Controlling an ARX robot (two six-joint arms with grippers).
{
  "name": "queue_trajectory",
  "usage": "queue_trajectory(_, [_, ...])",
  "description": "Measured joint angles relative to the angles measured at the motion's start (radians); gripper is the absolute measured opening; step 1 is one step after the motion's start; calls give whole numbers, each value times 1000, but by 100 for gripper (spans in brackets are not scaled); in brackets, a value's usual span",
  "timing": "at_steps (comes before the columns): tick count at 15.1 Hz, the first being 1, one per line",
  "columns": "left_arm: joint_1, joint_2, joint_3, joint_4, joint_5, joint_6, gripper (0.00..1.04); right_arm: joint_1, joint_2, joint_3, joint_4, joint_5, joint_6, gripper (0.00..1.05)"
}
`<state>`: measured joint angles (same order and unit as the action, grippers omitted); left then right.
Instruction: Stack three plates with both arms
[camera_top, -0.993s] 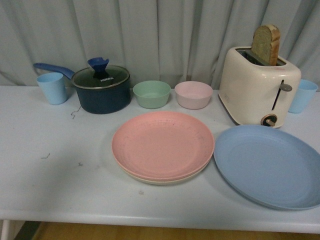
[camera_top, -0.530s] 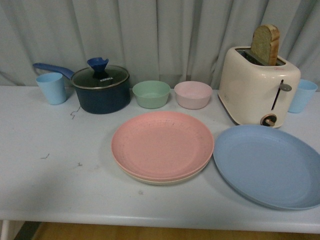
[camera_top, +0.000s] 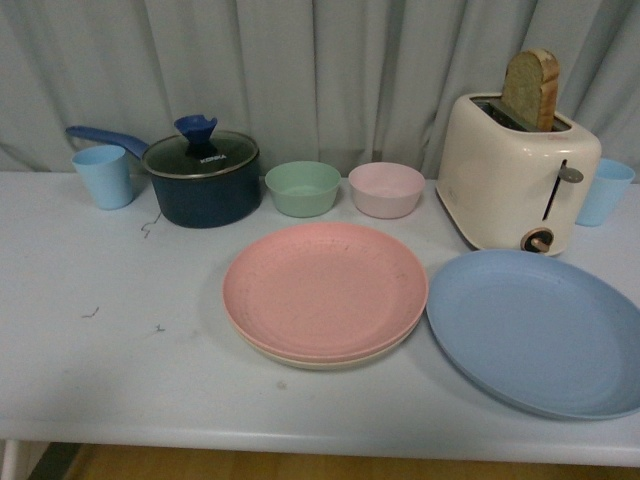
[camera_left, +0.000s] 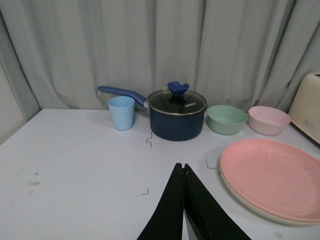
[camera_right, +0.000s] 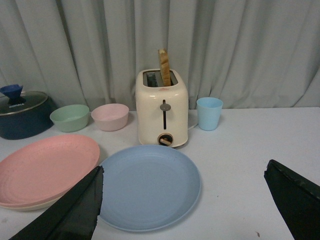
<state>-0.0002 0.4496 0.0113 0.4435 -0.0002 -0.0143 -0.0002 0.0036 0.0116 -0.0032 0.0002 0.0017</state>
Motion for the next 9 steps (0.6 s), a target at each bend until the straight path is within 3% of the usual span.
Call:
queue_trajectory(3, [0, -134, 0, -130, 0, 0, 2, 0, 0, 0, 0, 0, 0, 98])
queue_trajectory(9, [0, -249, 0, -241, 0, 0, 2, 0, 0, 0, 0, 0, 0, 98])
